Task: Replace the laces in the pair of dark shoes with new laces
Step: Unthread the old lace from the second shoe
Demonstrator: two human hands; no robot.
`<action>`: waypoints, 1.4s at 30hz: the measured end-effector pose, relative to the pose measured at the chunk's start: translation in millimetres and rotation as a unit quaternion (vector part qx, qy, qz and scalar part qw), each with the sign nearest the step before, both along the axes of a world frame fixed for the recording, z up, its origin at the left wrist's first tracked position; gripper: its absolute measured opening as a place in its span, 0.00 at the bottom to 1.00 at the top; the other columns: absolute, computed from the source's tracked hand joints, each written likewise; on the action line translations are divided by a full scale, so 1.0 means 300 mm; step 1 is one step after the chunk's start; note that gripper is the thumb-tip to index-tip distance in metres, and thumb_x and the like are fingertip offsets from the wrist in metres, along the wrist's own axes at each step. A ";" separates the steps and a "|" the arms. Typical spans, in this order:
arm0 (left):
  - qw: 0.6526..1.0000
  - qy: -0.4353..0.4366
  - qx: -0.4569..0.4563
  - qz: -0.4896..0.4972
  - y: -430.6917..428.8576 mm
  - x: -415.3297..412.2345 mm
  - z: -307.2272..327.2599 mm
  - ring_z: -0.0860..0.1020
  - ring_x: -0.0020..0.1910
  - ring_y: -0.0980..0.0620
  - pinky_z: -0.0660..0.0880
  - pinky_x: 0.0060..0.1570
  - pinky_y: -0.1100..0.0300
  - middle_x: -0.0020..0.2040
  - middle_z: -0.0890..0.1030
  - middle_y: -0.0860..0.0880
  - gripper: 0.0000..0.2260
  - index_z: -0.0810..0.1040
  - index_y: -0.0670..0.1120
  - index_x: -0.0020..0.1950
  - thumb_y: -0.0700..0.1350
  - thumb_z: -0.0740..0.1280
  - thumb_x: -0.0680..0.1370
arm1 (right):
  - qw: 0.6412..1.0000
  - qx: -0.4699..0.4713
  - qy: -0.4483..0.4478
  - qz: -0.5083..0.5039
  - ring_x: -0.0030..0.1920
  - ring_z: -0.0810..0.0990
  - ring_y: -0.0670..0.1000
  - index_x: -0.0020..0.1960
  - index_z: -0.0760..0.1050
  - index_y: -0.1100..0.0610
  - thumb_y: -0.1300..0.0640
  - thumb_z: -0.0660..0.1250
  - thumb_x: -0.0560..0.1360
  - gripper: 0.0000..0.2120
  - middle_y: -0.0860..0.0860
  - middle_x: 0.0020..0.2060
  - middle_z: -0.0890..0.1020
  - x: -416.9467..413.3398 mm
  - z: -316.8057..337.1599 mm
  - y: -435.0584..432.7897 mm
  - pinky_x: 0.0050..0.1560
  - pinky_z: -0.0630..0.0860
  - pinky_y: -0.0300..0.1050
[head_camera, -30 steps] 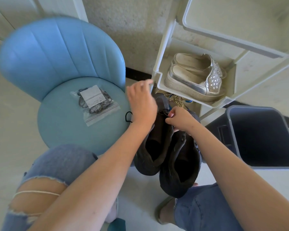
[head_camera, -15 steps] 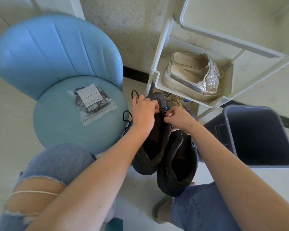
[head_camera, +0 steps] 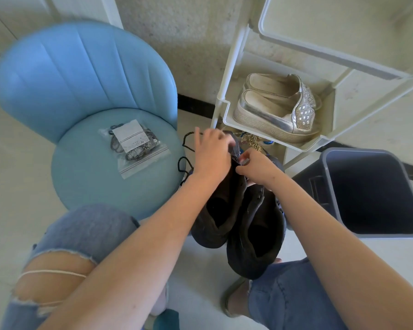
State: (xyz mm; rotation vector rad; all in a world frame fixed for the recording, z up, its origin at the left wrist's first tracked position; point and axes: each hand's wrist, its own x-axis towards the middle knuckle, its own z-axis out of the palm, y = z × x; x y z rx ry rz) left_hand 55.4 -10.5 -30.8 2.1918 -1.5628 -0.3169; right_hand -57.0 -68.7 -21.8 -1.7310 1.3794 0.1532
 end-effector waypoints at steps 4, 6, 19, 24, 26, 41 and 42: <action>0.991 -0.027 0.083 -0.098 0.011 -0.012 -0.041 0.69 0.64 0.48 0.41 0.73 0.45 0.53 0.80 0.52 0.13 0.73 0.53 0.61 0.46 0.65 0.77 | 1.000 0.001 -0.005 0.008 0.37 0.82 0.57 0.59 0.69 0.63 0.64 0.65 0.74 0.14 0.53 0.40 0.75 -0.001 0.006 0.001 0.46 0.82 0.54; 0.992 -0.006 0.094 -0.089 0.008 -0.009 -0.052 0.71 0.62 0.48 0.43 0.74 0.48 0.50 0.81 0.52 0.14 0.72 0.52 0.61 0.47 0.67 0.76 | 1.000 0.007 -0.006 0.006 0.36 0.81 0.56 0.58 0.69 0.62 0.64 0.65 0.74 0.14 0.53 0.41 0.75 -0.001 0.006 0.000 0.46 0.82 0.54; 0.847 0.330 -0.118 0.400 -0.004 0.074 0.011 0.74 0.48 0.53 0.69 0.44 0.62 0.49 0.79 0.49 0.09 0.79 0.42 0.54 0.41 0.60 0.81 | 0.998 0.051 -0.027 -0.033 0.34 0.77 0.52 0.64 0.68 0.58 0.65 0.62 0.77 0.16 0.56 0.54 0.72 -0.018 0.001 -0.007 0.39 0.81 0.46; 0.749 0.415 -0.205 0.474 -0.024 0.104 0.061 0.72 0.40 0.54 0.66 0.34 0.69 0.46 0.77 0.45 0.13 0.68 0.49 0.37 0.40 0.57 0.81 | 0.998 0.046 -0.023 -0.026 0.35 0.77 0.51 0.63 0.69 0.62 0.65 0.62 0.77 0.15 0.55 0.51 0.72 -0.014 0.005 -0.004 0.39 0.80 0.45; 0.767 0.401 -0.194 0.463 -0.020 0.117 0.065 0.75 0.43 0.52 0.69 0.39 0.66 0.53 0.77 0.43 0.09 0.70 0.47 0.42 0.40 0.56 0.81 | 0.999 0.038 -0.016 -0.019 0.35 0.77 0.51 0.63 0.70 0.64 0.65 0.62 0.78 0.14 0.54 0.49 0.72 -0.014 0.004 -0.004 0.34 0.79 0.41; 0.996 -0.002 0.081 -0.037 0.000 -0.013 -0.039 0.74 0.58 0.51 0.46 0.74 0.46 0.51 0.79 0.52 0.09 0.76 0.52 0.56 0.48 0.68 0.76 | 0.999 -0.010 0.022 0.026 0.36 0.81 0.60 0.31 0.66 0.58 0.58 0.67 0.74 0.16 0.56 0.28 0.75 0.002 0.006 0.005 0.42 0.78 0.49; 0.997 -0.002 0.077 -0.030 -0.005 -0.010 -0.044 0.75 0.57 0.51 0.50 0.73 0.49 0.51 0.80 0.51 0.10 0.75 0.50 0.56 0.47 0.68 0.76 | 0.999 -0.010 0.021 0.026 0.39 0.82 0.63 0.33 0.67 0.59 0.59 0.67 0.74 0.13 0.58 0.32 0.76 0.003 0.011 0.006 0.46 0.79 0.53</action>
